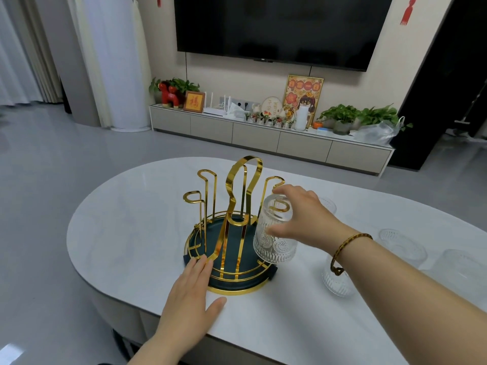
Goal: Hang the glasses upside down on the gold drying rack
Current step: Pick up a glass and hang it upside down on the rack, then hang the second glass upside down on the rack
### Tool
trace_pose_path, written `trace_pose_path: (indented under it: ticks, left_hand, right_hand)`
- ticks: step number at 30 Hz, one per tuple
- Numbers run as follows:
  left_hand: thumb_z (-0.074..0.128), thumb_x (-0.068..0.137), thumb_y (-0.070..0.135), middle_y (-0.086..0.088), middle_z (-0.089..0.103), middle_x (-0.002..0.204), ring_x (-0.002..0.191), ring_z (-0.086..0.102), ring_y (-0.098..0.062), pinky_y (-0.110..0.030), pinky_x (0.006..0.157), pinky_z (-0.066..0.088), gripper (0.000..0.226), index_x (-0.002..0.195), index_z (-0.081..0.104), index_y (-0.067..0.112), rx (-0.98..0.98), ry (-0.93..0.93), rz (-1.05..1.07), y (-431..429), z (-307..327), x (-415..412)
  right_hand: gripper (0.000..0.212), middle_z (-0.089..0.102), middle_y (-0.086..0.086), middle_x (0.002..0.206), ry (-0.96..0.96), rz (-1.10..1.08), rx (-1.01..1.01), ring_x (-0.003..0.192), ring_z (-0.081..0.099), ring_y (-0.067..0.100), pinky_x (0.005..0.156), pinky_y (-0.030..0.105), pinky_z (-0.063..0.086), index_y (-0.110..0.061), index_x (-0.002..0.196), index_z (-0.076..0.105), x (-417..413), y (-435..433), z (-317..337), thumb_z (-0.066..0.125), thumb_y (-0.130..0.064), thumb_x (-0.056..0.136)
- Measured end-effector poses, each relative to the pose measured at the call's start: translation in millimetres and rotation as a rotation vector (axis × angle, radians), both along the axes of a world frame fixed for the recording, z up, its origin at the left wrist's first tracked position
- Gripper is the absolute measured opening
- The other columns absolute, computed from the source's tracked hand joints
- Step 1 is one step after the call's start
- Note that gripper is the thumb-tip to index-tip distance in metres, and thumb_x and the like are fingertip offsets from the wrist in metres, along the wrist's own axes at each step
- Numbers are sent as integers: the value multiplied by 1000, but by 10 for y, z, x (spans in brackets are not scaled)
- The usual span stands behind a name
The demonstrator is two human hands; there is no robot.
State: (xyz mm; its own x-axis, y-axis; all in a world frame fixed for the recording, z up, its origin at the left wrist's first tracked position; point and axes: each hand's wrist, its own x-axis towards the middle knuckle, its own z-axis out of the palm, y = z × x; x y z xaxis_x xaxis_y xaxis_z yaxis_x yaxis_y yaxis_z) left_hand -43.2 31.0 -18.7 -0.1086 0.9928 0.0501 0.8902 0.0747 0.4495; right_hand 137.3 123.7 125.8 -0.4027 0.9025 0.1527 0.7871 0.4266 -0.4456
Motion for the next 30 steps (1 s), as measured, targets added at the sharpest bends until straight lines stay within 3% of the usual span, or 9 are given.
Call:
trace_pose_path:
  ticks: [9, 14, 19, 26, 30]
  left_hand:
    - [41, 94, 45, 5, -8, 156, 142, -9, -14, -30, 115, 5, 72, 144, -5, 23, 18, 0, -7, -17, 11, 5]
    - [42, 94, 43, 2, -3, 157, 142, -7, -16, -31, 115, 5, 68, 145, 2, 22, 52, -18, 7, -26, 34, 61]
    - [44, 94, 41, 4, 6, 156, 143, -2, -15, -32, 115, 4, 61, 144, 13, 25, 110, -16, -34, -63, 53, 195]
    - [57, 89, 26, -5, 36, 146, 139, 21, -21, -35, 114, 11, 50, 135, 40, 16, 254, -25, -120, -150, 88, 445]
    - [42, 95, 39, 6, 3, 156, 142, -5, -12, -28, 115, 1, 58, 144, 16, 24, 127, 73, -220, -157, 0, 542]
  right_hand:
    - [77, 32, 2, 143, 14, 27, 39, 128, 27, 23, 101, 40, 32, -25, 133, 24, -10, -109, -32, 66, -37, 71]
    - [72, 35, -1, 140, 178, -47, 90, 127, 27, 18, 102, 35, 28, -25, 132, 28, 175, -253, -110, 66, -36, 72]
    - [53, 43, -1, 127, 325, -181, 156, 120, 33, 17, 93, 19, 24, -19, 124, 39, 488, -496, -431, 62, -25, 77]
    - [28, 47, -5, 100, 564, -391, 25, 100, 47, 18, 82, 21, 32, -20, 99, 48, 852, -815, -1005, 60, -7, 77]
    - [43, 40, 1, 115, 586, -512, -86, 104, 42, 16, 84, 23, 32, -11, 118, 42, 954, -822, -1203, 60, -9, 78]
